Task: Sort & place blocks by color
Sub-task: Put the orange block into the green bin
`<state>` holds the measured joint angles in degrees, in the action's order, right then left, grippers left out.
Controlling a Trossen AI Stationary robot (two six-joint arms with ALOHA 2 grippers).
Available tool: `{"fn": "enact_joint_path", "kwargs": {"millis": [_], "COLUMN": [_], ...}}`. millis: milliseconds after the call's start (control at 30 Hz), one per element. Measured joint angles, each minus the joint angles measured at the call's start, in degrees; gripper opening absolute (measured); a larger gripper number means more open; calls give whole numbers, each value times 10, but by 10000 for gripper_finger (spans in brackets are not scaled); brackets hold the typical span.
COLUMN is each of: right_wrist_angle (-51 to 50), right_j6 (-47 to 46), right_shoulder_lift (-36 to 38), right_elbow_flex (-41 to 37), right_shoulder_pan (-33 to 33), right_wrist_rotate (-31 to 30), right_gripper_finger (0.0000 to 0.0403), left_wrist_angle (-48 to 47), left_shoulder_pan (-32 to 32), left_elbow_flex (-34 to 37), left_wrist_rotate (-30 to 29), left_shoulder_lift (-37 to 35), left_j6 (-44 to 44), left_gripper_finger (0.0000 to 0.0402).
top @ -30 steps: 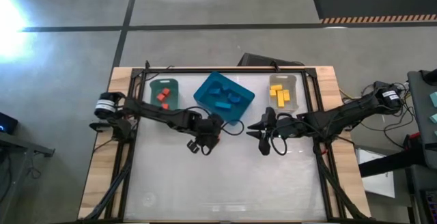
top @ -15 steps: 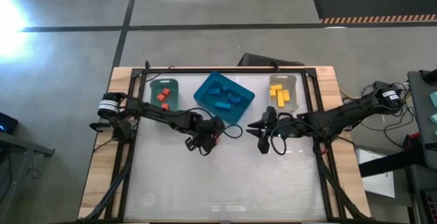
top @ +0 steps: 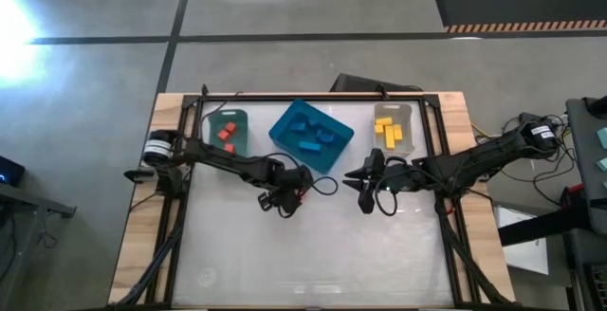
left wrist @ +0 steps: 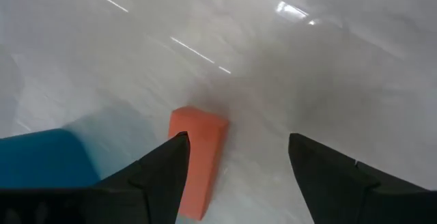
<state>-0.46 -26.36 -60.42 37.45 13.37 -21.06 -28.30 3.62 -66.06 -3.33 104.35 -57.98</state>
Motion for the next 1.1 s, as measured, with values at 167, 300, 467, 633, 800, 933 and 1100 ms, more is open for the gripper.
{"fn": "enact_joint_path", "kwargs": {"millis": [167,300,467,633,800,933,1100], "right_wrist_angle": [2,4,4,4,4,4,6], "right_j6": [0,-1,0,1,1,1,2], "right_shoulder_lift": [0,0,0,0,0,0,0], "right_elbow_flex": [-1,-1,-1,-2,-2,-3,-4], "right_shoulder_pan": [0,0,0,0,0,0,0], "right_wrist_rotate": [0,0,0,0,0,0,0], "right_gripper_finger": [93,93,93,93,93,93,93], "left_wrist_angle": [9,17,34,72,66,66,67], "left_shoulder_pan": [-3,-3,-3,-12,-30,-41,-54], "left_elbow_flex": [0,0,-9,-9,-7,-7,-8], "left_wrist_rotate": [0,0,0,3,26,42,76], "left_shoulder_lift": [14,12,6,10,25,35,46], "left_j6": [-12,-29,-42,-71,-69,-67,-36], "left_gripper_finger": [233,233,233,233,233,233,233]}}
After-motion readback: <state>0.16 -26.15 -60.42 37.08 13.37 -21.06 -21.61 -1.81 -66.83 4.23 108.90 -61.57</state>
